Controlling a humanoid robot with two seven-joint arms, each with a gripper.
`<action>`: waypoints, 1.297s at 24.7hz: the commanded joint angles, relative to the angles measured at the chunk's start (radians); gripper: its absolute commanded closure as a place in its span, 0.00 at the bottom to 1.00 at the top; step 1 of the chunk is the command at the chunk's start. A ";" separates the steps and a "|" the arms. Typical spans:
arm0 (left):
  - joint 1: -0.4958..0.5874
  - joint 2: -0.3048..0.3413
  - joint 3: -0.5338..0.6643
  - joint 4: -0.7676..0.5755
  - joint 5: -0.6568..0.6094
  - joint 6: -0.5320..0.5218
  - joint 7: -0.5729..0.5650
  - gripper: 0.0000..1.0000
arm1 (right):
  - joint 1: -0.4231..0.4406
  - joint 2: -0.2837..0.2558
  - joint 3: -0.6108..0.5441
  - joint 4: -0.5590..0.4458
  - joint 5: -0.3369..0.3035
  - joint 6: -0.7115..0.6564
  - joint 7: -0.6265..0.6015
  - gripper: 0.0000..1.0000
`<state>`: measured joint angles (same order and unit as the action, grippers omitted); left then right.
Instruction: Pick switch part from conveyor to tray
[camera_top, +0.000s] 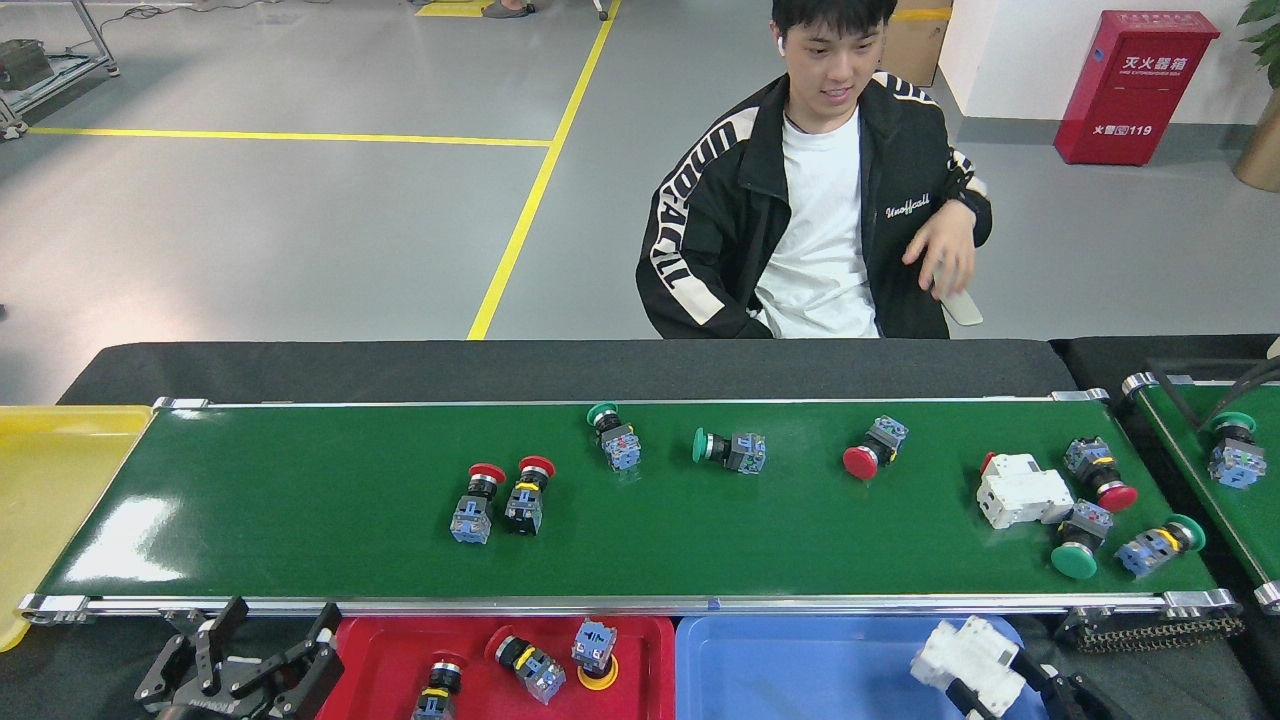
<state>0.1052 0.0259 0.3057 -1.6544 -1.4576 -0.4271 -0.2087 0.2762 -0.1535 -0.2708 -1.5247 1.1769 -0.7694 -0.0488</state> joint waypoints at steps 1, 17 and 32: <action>-0.041 -0.008 -0.045 0.031 -0.026 0.048 0.003 0.00 | -0.017 0.025 -0.005 -0.012 -0.011 -0.016 0.021 0.03; -0.340 0.014 -0.155 0.413 -0.078 0.111 0.011 0.16 | -0.259 0.072 0.271 -0.037 0.119 0.892 -0.003 0.03; -0.345 0.114 -0.185 0.418 0.039 0.014 0.006 0.95 | -0.095 0.095 0.314 -0.140 0.116 0.864 -0.022 0.02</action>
<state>-0.2310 0.1273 0.1138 -1.2142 -1.4328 -0.3880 -0.2043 0.1938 -0.0600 0.0437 -1.6601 1.2931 0.0932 -0.0810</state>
